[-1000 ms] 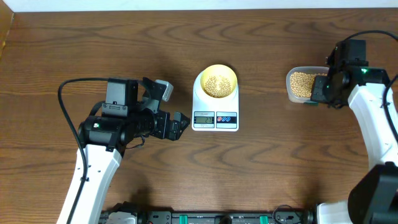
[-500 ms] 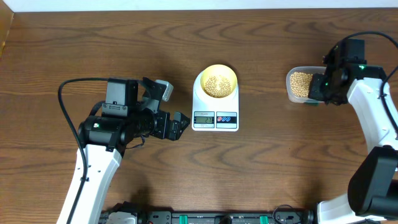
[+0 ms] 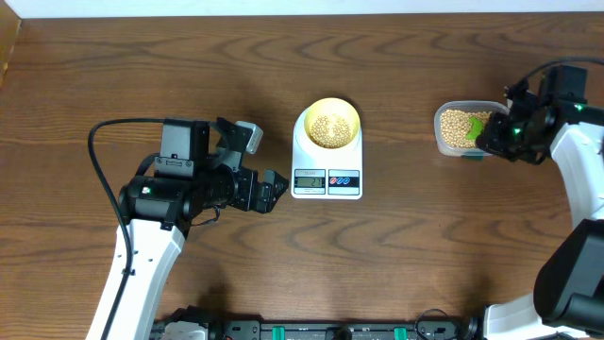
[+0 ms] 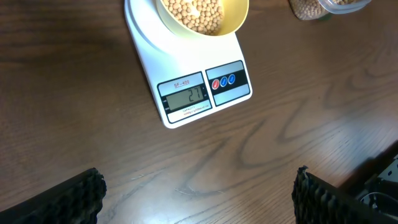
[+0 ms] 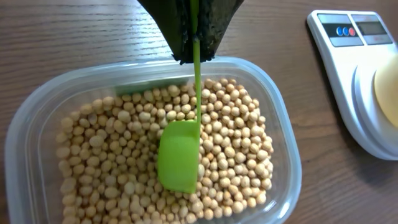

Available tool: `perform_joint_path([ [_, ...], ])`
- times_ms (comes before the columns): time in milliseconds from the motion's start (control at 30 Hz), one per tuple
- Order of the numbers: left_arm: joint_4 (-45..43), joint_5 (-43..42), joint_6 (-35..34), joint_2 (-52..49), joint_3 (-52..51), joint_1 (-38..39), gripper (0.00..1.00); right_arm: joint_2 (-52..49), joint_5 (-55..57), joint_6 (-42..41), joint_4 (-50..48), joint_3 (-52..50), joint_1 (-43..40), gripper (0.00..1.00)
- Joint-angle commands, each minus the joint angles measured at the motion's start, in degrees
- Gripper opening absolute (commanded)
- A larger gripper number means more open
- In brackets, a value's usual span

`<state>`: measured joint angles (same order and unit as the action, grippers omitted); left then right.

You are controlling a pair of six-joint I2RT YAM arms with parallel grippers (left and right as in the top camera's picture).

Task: Scoop item into bowl and weigh 50g on scale
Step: 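Lower the green scoop into the soybeans and push through them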

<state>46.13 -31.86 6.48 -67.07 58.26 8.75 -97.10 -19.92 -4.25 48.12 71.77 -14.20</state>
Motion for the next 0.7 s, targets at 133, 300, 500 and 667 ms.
perform_joint_path([
  [133, 0.1, -0.9, 1.0, 0.0, 0.1, 0.1, 0.98, -0.4, -9.1, 3.3, -0.8, -3.0, -3.1, 0.01],
  [300, 0.1, -0.9, 1.0, 0.0, 0.1, 0.1, 0.98, -0.4, -11.6, 4.3, -1.0, -3.6, -3.5, 0.01],
  [500, 0.1, -0.9, 1.0, 0.0, 0.1, 0.1, 0.98, -0.4, -13.3, 4.3, -1.9, -4.7, -3.5, 0.01],
  [667, 0.1, -0.9, 1.0, 0.0, 0.1, 0.1, 0.98, -0.4, -15.2, 4.3, -2.7, -4.9, -3.5, 0.01],
])
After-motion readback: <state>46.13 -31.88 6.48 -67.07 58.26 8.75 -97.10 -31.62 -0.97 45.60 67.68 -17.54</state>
